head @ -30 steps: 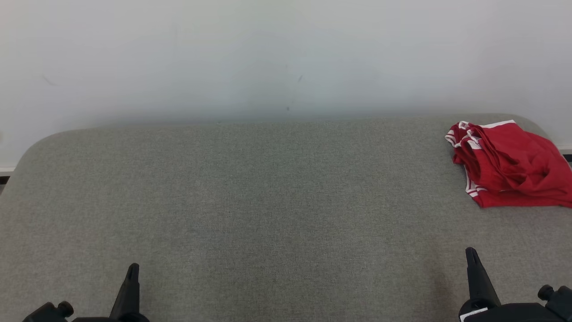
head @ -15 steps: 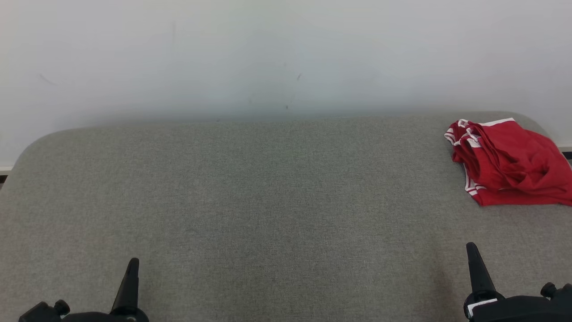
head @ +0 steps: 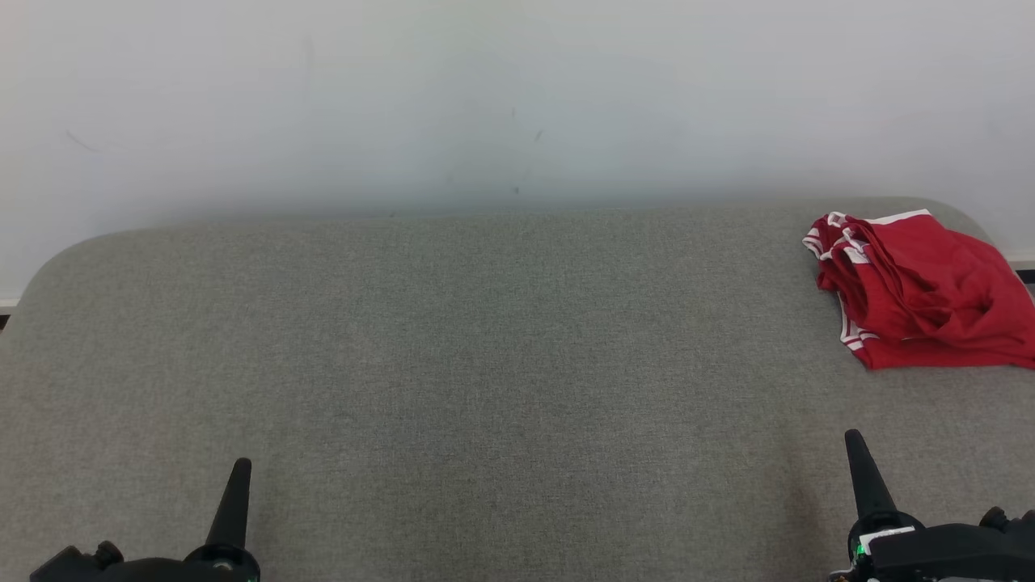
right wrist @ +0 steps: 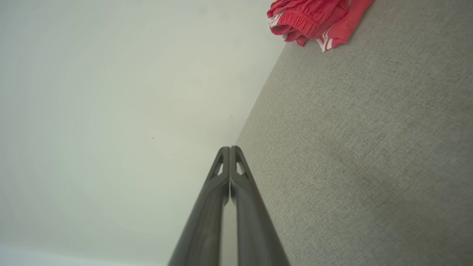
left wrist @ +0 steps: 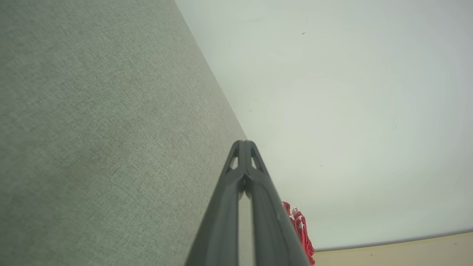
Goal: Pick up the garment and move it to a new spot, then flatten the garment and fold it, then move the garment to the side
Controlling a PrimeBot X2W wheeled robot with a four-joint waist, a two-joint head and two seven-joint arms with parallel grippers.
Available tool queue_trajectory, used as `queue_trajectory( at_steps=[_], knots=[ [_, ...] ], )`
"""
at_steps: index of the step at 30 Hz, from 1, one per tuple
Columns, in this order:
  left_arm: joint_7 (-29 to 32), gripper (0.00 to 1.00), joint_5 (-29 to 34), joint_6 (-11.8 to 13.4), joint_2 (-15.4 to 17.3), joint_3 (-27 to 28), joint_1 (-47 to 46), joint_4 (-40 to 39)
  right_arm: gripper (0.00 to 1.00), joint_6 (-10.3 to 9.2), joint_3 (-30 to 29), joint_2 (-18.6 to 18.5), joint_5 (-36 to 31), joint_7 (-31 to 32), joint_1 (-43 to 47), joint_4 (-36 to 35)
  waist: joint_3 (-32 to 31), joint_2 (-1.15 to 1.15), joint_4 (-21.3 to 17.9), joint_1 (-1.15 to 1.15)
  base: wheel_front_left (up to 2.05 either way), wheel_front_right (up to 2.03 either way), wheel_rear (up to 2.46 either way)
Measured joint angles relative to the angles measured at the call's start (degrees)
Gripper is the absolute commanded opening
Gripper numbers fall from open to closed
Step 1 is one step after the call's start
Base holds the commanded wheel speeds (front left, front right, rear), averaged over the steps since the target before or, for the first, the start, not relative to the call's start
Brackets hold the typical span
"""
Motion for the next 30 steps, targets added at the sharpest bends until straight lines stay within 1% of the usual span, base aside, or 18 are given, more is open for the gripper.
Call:
queue_trajectory(
  at_steps=[16,30],
  knots=[
    [1.5,0.0,-8.3,-0.6,-0.4,0.7,-1.2,0.8,0.0,0.0,-0.6,0.0,8.3,1.6,-1.7,1.1,0.4,0.0,-0.2,0.0,0.0,0.0,0.0],
    [2.7,0.0,-14.2,-1.0,-0.8,1.3,-2.0,1.4,0.0,0.0,-1.2,0.1,14.7,3.0,-2.9,1.9,0.7,-0.01,-0.4,-0.01,0.0,0.0,0.0]
  ],
)
